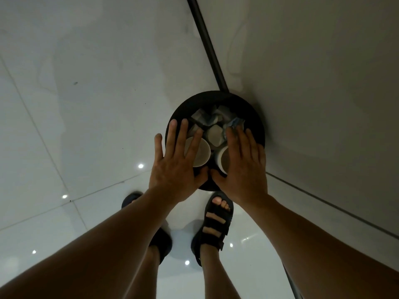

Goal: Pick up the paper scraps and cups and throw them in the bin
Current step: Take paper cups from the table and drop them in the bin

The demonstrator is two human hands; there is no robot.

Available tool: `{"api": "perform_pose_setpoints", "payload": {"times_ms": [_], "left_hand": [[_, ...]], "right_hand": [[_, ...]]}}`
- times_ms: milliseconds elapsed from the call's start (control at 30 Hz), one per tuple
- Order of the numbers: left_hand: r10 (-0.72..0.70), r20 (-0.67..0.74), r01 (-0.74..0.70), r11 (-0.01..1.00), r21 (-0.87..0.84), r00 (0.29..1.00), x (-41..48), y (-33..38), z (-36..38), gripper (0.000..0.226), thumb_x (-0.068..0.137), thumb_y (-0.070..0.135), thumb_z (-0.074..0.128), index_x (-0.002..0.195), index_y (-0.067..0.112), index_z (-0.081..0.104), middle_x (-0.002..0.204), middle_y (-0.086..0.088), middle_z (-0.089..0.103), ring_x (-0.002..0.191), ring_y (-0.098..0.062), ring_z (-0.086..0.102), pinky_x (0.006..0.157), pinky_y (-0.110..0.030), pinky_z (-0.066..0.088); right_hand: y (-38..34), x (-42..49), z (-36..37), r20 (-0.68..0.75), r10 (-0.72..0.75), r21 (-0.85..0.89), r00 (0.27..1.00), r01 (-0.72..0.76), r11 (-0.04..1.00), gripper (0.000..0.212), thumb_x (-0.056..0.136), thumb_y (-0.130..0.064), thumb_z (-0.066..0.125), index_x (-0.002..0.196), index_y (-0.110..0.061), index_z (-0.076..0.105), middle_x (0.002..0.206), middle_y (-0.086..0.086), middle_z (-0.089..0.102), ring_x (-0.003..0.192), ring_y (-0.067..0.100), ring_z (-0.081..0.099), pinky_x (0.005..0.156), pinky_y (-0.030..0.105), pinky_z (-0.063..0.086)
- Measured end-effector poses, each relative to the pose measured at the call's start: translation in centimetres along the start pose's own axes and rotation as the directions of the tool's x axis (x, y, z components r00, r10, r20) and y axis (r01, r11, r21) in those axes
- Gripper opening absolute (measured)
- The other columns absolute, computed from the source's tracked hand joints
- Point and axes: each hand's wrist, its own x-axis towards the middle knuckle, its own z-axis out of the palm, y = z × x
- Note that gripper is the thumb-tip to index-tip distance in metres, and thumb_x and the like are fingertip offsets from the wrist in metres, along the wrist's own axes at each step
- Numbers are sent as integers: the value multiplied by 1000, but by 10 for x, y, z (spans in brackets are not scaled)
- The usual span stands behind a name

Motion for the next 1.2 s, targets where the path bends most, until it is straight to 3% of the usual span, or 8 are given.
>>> {"api": "perform_pose_setpoints", "payload": {"times_ms": [233, 400, 533, 667, 767, 867, 967, 1200], "left_hand": [[17, 58, -14, 998, -61, 998, -17, -3, -24, 89, 84, 68, 34, 153, 21, 4, 160, -13, 0, 147, -33, -7, 115, -56, 10], [-52, 73, 55, 998, -38, 996, -45, -14, -73, 87, 84, 70, 23, 153, 20, 4, 160, -13, 4, 147, -35, -2, 114, -54, 12], [-158, 52, 160, 987, -23, 986, -77, -38, -143, 85, 84, 70, 19, 153, 22, 7, 160, -12, 8, 147, -36, 2, 113, -57, 16], [-282, 70, 285, 958, -37, 957, -122, -62, -217, 83, 83, 73, 9, 147, 30, -23, 158, -4, -21, 143, -29, -25, 116, -54, -2], [-380, 55, 383, 920, -77, 923, -169, -77, -279, 83, 83, 71, 6, 148, 28, -20, 159, -3, -18, 144, -28, -23, 117, -53, 0], [-492, 7, 490, 866, -97, 870, -230, -93, -339, 82, 84, 69, 7, 150, 26, -15, 160, -5, -14, 145, -28, -20, 118, -54, 3], [-616, -45, 606, 784, -136, 787, -297, -102, -387, 81, 86, 69, 10, 151, 26, -12, 160, -5, -12, 145, -29, -19, 117, -54, 3], [-850, -159, 802, 527, -280, 503, -460, -58, -436, 84, 82, 72, 4, 151, 27, -6, 161, -3, -6, 146, -27, -17, 117, -53, 6]], "right_hand": [[-1, -9, -17, 55, 16, 0, 998, -16, 1000, 108, 72, -69, 64, 154, -23, 12, 160, 11, 18, 147, 34, 15, 112, 56, 29], [-17, -23, -58, 136, 35, -12, 990, -33, 999, 115, 71, -69, 66, 154, -31, -5, 162, 7, 7, 149, 31, 3, 114, 56, 21], [-60, -42, -110, 163, 1, -30, 987, 4, 1000, 102, 78, -75, 50, 155, -30, 0, 163, 6, 4, 150, 28, -1, 117, 55, 19], [-129, -65, -174, 135, -75, 17, 988, 74, 997, 93, 81, -72, 49, 155, -28, 13, 163, 6, 11, 150, 27, 4, 115, 56, 22], [-184, -84, -222, 153, -144, 24, 978, 142, 990, 90, 83, -75, 41, 155, -31, 10, 163, 3, 8, 150, 24, -1, 117, 55, 16], [-231, -107, -270, 180, -266, -11, 947, 273, 962, 89, 85, -75, 38, 154, -35, -1, 164, 2, 1, 150, 23, -8, 120, 52, 10], [-272, -130, -316, 184, -404, -36, 896, 416, 908, 86, 87, -74, 36, 154, -34, 2, 164, 2, 0, 150, 24, -9, 120, 51, 9], [-334, -210, -379, 201, -660, -91, 724, 684, 724, 81, 88, -72, 34, 154, -35, 4, 163, 1, 0, 149, 22, -9, 119, 49, 7]]}}
